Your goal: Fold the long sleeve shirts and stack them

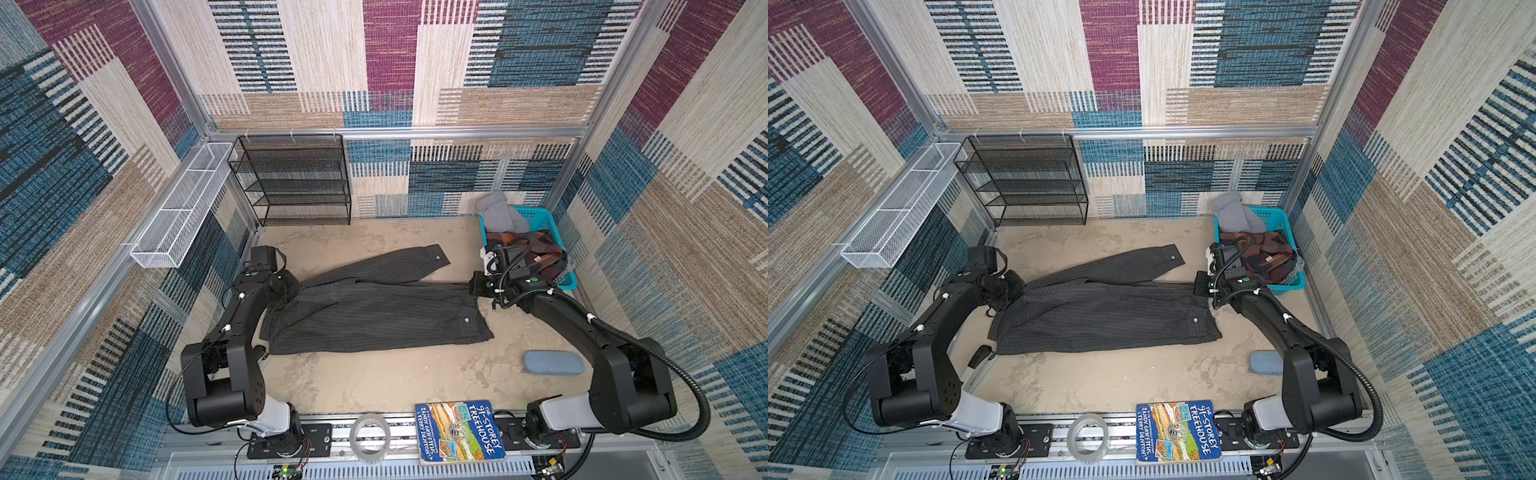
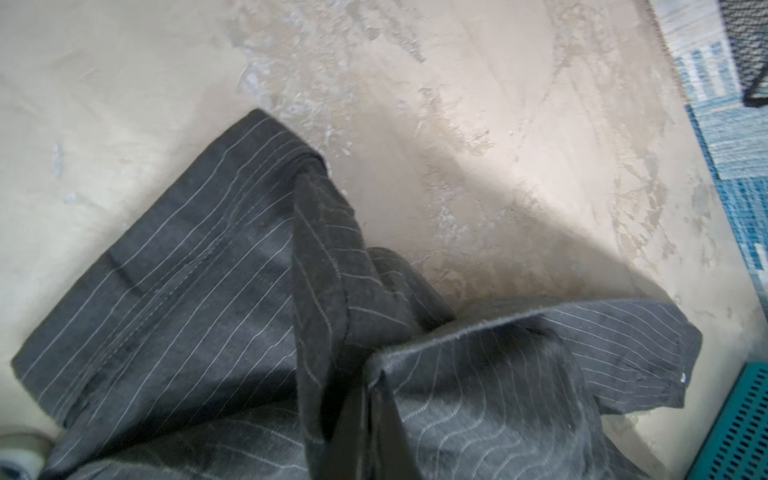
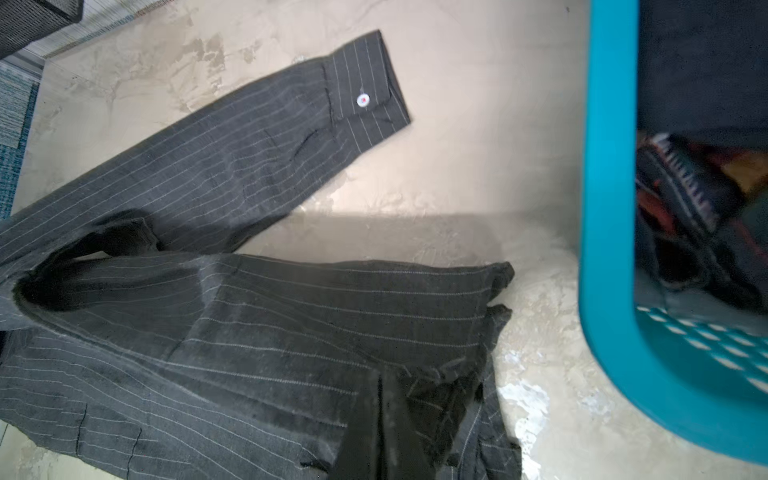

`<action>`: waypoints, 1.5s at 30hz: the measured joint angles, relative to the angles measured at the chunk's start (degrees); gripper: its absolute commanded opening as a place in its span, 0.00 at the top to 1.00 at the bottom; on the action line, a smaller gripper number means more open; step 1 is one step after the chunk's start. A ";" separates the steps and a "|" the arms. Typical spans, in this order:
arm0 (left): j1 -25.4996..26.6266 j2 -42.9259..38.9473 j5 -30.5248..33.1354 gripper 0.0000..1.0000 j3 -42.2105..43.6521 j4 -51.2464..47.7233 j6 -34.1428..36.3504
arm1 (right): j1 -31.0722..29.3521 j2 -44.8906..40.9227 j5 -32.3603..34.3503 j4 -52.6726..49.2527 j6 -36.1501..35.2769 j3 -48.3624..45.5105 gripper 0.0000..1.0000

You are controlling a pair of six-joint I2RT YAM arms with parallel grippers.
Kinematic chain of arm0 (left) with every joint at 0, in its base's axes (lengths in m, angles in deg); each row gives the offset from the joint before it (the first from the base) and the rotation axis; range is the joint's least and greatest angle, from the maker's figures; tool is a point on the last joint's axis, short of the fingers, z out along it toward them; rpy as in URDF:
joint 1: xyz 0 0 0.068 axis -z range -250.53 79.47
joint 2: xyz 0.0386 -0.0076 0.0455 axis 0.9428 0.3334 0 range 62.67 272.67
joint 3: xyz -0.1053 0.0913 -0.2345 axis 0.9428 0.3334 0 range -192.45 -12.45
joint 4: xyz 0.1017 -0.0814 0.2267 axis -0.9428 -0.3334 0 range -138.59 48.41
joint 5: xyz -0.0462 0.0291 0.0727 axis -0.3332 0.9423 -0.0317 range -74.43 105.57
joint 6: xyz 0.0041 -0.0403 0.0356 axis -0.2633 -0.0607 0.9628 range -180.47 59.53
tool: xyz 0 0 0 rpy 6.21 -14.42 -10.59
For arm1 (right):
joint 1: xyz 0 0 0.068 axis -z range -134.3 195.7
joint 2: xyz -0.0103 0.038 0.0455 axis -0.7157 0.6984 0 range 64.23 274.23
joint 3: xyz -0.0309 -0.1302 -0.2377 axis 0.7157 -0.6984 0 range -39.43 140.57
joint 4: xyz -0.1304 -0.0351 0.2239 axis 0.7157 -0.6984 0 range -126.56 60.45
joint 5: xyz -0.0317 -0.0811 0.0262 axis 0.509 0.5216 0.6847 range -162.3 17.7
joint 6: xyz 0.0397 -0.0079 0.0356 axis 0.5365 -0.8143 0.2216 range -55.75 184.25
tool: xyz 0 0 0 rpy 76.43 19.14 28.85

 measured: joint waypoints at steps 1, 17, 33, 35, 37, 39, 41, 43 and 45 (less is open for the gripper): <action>-0.02 -0.35 0.07 1.00 0.70 0.09 -0.33 | 0.00 0.17 0.02 -0.33 0.28 -0.42 0.93; -0.33 -5.07 2.99 0.58 5.53 -1.29 -4.52 | -0.04 -0.87 1.42 -3.52 4.42 -4.76 0.68; -0.33 -16.00 3.50 0.68 6.88 -7.19 -7.78 | -3.78 3.54 0.48 -3.23 6.21 5.27 0.71; -0.33 -15.30 3.08 0.70 5.81 -7.34 -7.87 | -6.12 6.82 -0.31 -2.38 6.40 6.27 0.72; -0.33 -14.16 2.54 0.71 4.55 -7.37 -7.87 | -8.52 9.64 -0.81 -1.90 6.69 7.26 0.73; -0.33 -12.92 1.20 0.70 3.28 -7.52 -7.85 | -11.08 12.41 -1.51 -1.33 6.99 8.59 0.73; -0.31 -11.58 -0.13 0.69 2.43 -7.17 -7.85 | -13.68 15.21 -2.12 -0.13 7.26 9.92 0.74; -0.17 -10.47 -1.49 0.69 2.21 -6.47 -7.85 | -15.82 17.27 -2.67 0.63 7.67 10.95 0.75; 0.09 -9.31 -2.12 0.69 2.45 -5.29 -7.85 | -17.46 18.71 -3.21 1.42 7.82 11.45 0.75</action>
